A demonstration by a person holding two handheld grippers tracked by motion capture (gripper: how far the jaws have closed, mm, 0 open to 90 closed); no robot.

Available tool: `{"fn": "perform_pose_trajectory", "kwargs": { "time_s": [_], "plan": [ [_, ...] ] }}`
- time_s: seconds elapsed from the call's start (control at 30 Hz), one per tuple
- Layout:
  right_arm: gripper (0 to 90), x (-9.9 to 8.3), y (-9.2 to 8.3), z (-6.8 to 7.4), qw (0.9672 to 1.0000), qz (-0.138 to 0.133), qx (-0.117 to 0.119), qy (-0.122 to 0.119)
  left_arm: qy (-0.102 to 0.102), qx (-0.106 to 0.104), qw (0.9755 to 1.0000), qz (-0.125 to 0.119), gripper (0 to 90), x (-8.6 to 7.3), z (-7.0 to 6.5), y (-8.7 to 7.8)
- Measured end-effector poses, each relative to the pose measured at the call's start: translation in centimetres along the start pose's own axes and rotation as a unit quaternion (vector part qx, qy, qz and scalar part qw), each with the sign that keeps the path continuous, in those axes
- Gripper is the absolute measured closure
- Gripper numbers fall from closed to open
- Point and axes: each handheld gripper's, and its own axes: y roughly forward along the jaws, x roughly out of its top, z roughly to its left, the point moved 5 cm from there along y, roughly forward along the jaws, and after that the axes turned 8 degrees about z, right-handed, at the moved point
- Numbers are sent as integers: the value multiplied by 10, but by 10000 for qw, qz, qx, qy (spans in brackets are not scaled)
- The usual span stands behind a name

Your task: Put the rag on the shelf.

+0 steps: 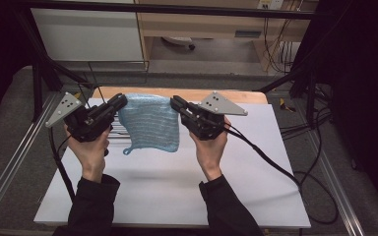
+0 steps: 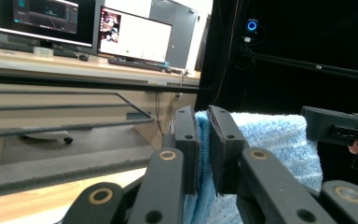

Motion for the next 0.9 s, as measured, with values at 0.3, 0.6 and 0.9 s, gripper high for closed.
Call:
{"fn": "perform_pose_trajectory", "kwargs": {
  "time_s": [0.3, 0.6, 0.9],
  "plan": [
    [840, 18, 16, 7, 9999, -74, 23, -84, 24, 73, 9999, -142, 824, 18, 14, -8],
    [840, 36, 32, 9, 9998, -170, 37, -86, -28, 148, 9995, -285, 824, 31, 26, -12],
    [841, 51, 45, 13, 9995, -284, 82, -76, -64, 207, 9989, -421, 824, 47, 39, -16]
  ]
}}
